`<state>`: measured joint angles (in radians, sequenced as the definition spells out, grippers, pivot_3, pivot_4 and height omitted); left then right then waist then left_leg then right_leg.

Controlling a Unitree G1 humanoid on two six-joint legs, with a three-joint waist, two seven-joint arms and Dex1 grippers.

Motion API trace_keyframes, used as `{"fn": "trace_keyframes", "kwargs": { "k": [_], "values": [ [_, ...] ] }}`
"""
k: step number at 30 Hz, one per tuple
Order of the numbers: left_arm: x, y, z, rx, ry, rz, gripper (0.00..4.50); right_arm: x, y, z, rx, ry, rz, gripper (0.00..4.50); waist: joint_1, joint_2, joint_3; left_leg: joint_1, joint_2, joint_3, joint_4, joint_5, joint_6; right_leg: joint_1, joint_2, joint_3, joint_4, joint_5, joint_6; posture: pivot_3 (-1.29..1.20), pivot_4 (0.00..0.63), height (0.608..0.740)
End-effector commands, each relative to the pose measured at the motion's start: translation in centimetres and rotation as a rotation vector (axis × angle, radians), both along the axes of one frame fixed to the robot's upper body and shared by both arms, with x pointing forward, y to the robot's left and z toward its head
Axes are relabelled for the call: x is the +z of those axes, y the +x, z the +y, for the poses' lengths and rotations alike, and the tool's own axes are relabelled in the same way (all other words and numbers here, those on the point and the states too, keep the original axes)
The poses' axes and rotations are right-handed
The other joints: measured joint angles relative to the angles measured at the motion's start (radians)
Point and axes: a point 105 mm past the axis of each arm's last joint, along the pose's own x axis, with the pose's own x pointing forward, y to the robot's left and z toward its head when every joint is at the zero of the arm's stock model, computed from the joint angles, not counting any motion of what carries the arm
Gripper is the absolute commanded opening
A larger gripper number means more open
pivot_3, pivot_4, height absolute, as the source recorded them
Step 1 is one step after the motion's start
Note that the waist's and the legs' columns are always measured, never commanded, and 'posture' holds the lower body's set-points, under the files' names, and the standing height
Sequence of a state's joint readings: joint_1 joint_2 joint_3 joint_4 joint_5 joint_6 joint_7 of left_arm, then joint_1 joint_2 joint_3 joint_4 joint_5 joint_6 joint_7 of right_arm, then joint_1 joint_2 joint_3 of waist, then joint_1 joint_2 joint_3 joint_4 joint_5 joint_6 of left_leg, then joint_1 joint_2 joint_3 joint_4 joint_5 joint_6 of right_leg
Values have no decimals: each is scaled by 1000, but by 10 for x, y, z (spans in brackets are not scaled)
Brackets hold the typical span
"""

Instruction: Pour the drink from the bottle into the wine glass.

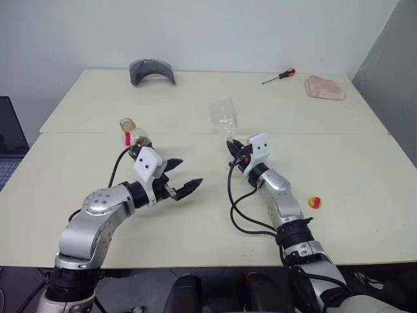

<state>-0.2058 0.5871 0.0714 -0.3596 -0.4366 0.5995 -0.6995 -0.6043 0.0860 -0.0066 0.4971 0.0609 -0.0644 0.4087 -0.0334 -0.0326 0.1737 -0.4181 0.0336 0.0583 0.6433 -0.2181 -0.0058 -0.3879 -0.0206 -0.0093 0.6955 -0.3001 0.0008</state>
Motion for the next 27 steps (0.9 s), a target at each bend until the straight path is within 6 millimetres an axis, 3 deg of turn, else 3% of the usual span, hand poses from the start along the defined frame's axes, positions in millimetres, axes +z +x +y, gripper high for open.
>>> {"fn": "trace_keyframes", "kwargs": {
  "k": [1,13,20,25,27],
  "values": [
    [17,-2,-4,-19,-2,-68,4500,1,-3,-6,-17,-8,-33,163,1,0,0,0,0,0,0,0,0,0,0,0,0,0,0,0,150,740],
    [15,-2,-8,-39,-6,-66,4500,-2,-30,-49,-15,-102,-7,163,8,0,0,0,-1,0,0,0,0,1,-1,-1,-1,0,0,0,150,740],
    [12,-2,-8,-47,-3,-63,4500,-37,-45,-55,6,-238,124,2579,7,0,0,-1,-1,0,0,0,0,1,-1,0,-2,0,0,0,150,740],
    [10,-3,-9,-50,0,-63,4500,-51,-43,-63,-52,-301,176,4364,4,0,0,0,0,0,0,0,0,1,-1,-1,-1,0,0,0,150,740],
    [10,-2,-8,-49,1,-63,4500,-49,-40,-64,-68,-305,179,4442,4,0,0,0,-1,0,0,0,0,1,-1,-1,-2,0,1,0,150,740]
  ]
}}
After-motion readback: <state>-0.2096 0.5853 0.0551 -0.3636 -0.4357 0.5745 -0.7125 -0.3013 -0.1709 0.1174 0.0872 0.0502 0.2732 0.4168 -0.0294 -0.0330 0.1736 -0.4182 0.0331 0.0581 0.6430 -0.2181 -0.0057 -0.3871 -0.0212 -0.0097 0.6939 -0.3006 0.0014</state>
